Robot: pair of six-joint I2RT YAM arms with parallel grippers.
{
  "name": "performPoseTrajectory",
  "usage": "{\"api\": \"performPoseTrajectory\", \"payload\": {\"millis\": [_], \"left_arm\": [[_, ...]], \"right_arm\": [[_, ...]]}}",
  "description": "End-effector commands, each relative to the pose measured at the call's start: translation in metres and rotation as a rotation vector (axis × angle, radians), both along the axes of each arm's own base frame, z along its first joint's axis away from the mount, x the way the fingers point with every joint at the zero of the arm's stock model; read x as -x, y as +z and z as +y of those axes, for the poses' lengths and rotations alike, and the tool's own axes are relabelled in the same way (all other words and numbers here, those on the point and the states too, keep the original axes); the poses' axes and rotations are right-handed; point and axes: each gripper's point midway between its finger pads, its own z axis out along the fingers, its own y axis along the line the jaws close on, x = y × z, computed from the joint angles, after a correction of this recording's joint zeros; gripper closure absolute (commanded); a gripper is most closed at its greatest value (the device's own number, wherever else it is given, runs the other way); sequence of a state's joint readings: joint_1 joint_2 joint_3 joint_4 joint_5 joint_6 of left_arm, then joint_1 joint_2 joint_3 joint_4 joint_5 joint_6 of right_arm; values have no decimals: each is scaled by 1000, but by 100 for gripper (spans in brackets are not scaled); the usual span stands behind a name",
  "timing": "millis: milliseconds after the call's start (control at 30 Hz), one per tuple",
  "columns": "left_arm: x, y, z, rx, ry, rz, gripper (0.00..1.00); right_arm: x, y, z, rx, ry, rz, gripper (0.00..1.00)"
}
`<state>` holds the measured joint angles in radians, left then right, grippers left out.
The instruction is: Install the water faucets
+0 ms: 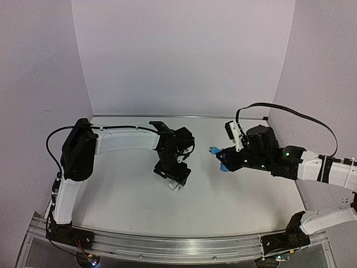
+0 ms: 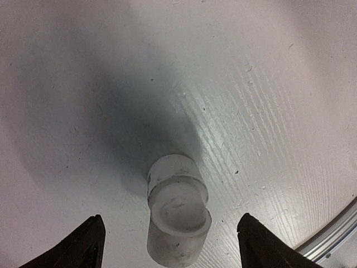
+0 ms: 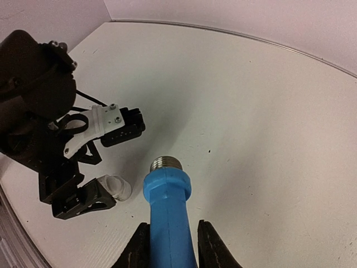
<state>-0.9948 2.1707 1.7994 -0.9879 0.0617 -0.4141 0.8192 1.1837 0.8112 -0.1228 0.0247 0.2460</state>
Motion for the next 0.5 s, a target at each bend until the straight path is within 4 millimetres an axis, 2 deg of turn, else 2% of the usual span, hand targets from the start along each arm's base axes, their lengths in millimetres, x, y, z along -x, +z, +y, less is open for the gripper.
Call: {"api": "performPoseTrajectory", "payload": {"millis": [0,100,333,467], "left_arm": [[-3,4,-12,11,-28,21,21],[-5,-3,-14,-5,-30,27,30],[-8,-13,-11,-39,-22,26,37],[-7,-21,-10,-54,-21,34,42]], "right_arm": [[0,19,0,-42,5,-50,100],[-2,19,-1,-34,-8,-52,100],[-9,9,-10,7,-67,-53,100],[-5,4,-2,27,-9,-33,100]]}}
